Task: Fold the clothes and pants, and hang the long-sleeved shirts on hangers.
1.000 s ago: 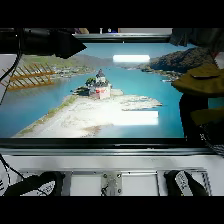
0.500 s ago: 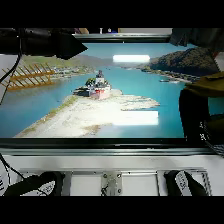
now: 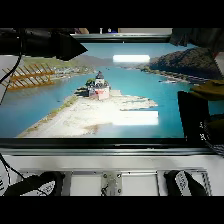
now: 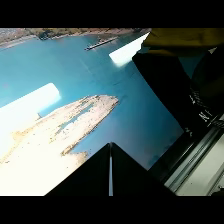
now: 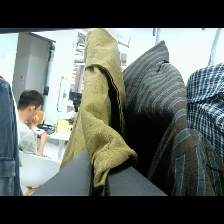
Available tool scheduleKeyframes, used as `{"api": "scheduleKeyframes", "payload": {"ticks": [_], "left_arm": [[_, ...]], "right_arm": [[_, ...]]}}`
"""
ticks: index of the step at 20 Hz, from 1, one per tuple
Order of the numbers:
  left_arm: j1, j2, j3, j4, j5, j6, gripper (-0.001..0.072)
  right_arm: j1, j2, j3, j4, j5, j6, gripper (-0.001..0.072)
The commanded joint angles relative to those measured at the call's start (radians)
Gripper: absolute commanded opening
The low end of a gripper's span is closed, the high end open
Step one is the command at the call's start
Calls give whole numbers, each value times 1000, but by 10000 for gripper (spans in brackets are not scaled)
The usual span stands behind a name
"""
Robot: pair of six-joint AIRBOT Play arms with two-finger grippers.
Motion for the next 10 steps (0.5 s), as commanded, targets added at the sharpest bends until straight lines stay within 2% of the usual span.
{"api": "scheduleKeyframes", "payload": {"ticks": [1, 10], "left_arm": [[0, 0, 0, 0, -1, 0, 20], [0, 0, 0, 0, -48, 0, 20]], "right_arm": [[0, 1, 1, 1, -2, 0, 16], [0, 1, 1, 1, -2, 0, 16]]}}
